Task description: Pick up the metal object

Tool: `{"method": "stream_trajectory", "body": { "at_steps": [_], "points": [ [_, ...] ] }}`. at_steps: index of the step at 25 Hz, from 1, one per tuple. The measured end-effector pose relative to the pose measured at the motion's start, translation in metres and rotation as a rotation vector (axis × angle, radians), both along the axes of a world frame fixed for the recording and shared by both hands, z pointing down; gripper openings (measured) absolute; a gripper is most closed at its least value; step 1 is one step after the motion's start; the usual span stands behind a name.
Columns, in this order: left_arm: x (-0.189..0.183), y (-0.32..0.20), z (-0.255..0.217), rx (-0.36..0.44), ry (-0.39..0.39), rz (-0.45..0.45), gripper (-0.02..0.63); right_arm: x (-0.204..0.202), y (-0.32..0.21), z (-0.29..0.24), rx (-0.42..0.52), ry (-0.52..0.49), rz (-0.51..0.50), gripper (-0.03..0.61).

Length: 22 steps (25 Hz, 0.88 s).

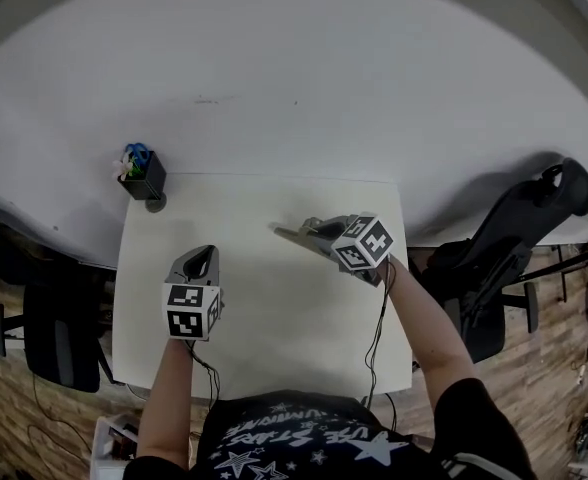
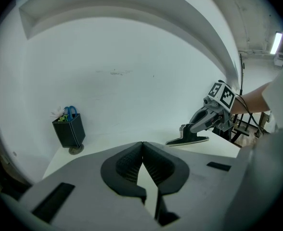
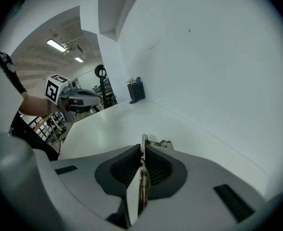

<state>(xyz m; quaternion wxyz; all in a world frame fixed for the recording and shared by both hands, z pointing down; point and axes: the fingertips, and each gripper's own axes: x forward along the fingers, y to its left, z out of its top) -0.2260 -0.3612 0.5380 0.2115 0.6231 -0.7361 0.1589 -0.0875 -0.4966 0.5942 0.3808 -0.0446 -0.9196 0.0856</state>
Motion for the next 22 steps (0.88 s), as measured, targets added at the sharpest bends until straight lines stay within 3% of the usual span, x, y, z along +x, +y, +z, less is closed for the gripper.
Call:
{"method": "stream_trajectory", "body": {
  "at_steps": [13,22],
  "points": [
    [-0.005,0.065,-0.024,0.05,0.018,0.077,0.018,0.013,0.075,-0.044,0.07,-0.067,0.141,0.058],
    [-0.019,0.101,-0.013,0.053,0.061,0.175,0.018,0.015,0.119,-0.04,0.054,-0.109,0.404,0.058]
  ]
}}
